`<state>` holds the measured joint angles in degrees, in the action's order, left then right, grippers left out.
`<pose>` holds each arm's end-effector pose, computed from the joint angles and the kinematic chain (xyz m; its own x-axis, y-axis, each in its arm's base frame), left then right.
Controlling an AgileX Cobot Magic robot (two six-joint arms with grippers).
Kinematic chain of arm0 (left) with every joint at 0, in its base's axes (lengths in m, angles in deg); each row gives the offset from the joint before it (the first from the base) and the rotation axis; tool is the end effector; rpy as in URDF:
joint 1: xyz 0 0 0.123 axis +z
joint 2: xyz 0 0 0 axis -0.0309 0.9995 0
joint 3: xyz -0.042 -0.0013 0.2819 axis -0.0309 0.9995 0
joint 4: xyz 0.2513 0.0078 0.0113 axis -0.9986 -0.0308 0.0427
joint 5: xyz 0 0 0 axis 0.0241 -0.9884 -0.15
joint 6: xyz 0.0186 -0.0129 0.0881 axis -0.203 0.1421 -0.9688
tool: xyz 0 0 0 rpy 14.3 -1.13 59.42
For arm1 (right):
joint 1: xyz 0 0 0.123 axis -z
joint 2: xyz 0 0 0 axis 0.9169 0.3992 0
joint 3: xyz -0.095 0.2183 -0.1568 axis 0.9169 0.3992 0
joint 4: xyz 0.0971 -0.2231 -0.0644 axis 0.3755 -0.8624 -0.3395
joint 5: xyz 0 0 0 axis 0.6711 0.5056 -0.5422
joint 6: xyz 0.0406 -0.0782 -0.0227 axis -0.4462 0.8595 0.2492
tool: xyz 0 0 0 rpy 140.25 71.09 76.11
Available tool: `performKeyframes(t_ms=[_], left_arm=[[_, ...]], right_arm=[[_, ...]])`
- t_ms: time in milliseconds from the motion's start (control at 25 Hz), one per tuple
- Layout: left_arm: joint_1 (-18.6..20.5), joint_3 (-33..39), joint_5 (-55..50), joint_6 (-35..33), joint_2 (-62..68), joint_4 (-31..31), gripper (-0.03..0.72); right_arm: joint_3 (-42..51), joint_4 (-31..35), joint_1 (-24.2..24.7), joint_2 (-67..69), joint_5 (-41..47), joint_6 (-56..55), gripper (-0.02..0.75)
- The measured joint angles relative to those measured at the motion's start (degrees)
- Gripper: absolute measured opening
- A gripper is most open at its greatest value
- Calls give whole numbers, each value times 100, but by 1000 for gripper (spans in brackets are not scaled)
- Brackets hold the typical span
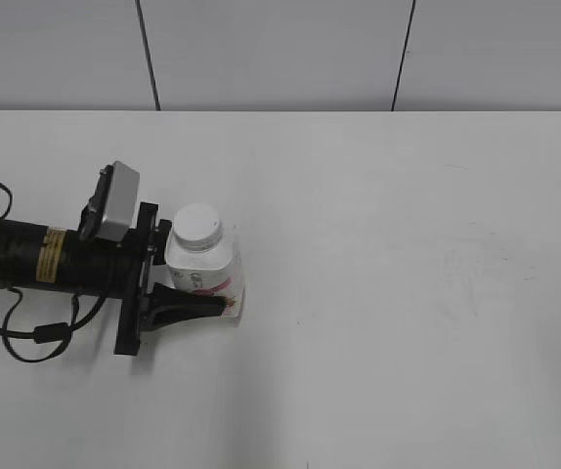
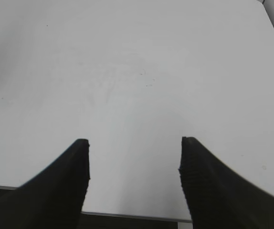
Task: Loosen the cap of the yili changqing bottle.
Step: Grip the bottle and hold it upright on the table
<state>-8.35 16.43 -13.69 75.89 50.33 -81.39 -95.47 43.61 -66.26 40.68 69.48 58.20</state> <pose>0.3006 -0.1190 0.0758 0.0543 0.3623 -0.9305 0.9981 0.0085 0.0615 -0.0099 0.0119 0.2790 -0.4450 -0.1353 -0.8852 -0.1747 0.9826 -0.0624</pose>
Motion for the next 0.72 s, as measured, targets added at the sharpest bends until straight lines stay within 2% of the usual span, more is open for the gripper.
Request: performKeyframes(t_ms=[400,720], left_arm=[[-989,-390,-347,-4,87,1338,412],[-1231,-548,-435,-4,493,1794,413]], right_arm=[[0,0,0,0,0,0,480],[0,0,0,0,0,0,480]])
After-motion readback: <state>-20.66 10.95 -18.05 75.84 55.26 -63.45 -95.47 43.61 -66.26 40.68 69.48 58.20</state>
